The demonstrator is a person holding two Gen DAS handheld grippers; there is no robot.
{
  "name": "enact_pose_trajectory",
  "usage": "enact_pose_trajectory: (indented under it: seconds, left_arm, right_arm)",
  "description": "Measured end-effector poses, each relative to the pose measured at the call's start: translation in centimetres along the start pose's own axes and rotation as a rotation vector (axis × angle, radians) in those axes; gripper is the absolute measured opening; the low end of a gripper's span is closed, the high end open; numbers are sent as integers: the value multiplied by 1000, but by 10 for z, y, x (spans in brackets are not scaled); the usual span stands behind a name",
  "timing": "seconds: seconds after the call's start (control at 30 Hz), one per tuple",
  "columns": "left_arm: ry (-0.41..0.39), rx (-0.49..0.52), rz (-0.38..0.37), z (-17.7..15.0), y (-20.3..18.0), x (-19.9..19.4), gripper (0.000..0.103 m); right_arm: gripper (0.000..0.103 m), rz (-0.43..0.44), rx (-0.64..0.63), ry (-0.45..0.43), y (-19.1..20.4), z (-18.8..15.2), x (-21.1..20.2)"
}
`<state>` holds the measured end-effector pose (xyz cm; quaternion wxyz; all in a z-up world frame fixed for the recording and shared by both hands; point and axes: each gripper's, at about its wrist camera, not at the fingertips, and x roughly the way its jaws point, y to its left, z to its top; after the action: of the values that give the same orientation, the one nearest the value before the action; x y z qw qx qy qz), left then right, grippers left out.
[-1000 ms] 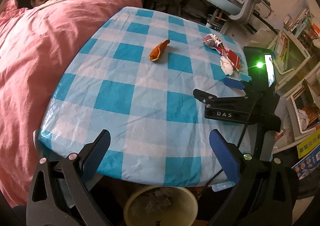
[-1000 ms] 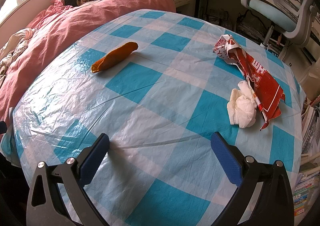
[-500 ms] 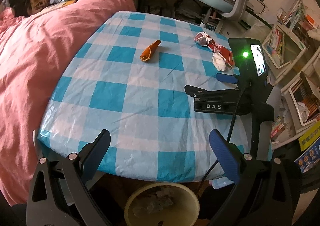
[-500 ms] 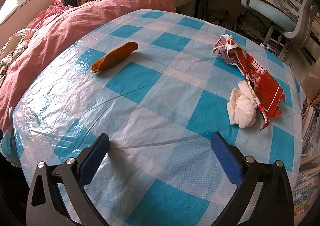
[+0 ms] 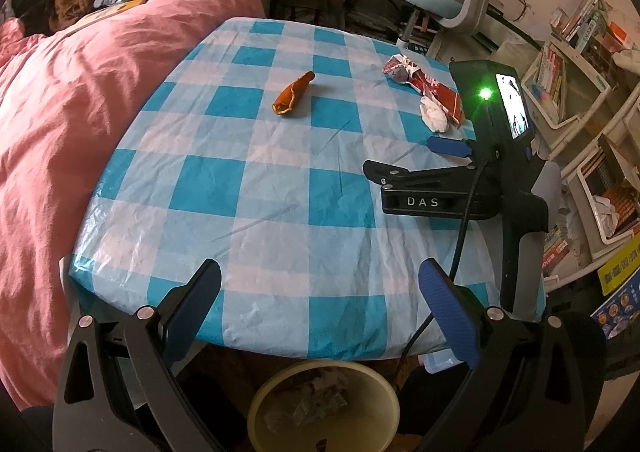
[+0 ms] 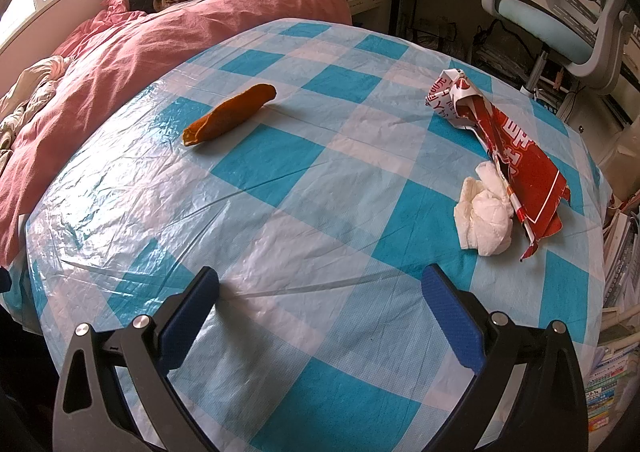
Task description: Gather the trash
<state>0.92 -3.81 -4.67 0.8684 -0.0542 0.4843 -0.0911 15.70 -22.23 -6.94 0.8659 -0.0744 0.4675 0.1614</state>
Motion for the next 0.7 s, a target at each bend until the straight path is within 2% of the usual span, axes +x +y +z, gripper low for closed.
enact_pose_trajectory:
  seconds: [0.7]
  left_arm:
    - [16, 36, 7, -5, -8, 6, 95]
  right_arm:
    - [97, 0, 0, 0, 0, 0, 0]
